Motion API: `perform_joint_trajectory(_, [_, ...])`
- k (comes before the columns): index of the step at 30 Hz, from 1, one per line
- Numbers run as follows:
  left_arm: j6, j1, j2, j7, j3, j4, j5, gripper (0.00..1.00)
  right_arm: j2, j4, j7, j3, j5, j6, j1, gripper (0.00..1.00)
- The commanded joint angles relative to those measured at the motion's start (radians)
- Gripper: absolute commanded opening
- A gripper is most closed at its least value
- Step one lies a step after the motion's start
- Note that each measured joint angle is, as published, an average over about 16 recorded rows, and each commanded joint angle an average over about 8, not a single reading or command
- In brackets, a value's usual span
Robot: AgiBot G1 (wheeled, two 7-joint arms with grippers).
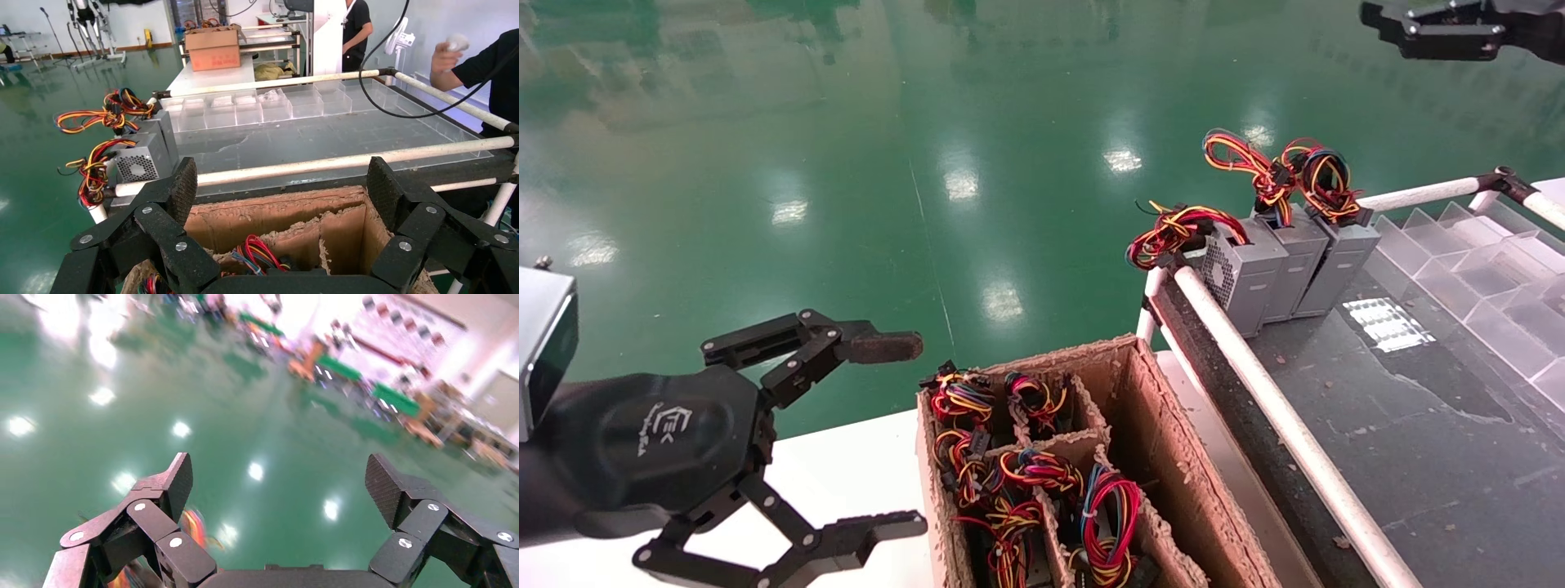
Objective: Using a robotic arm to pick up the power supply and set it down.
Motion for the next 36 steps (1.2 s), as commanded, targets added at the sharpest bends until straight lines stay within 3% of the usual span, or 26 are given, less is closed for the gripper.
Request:
perform_joint_trajectory(1, [0.0,0.0,0.0,0.0,0.0,0.0,0.0,1.0,0.01,0.024,0.003,0.01,0.019,-0.018,-0.014,1.0])
perform_joint_trajectory(36, [0.0,-0.001,-0.001,0.001,0.002,0.001,-0.001,1.0,0.173,0.708,0.289,0.123,0.301,-0.255,-0.537,1.0])
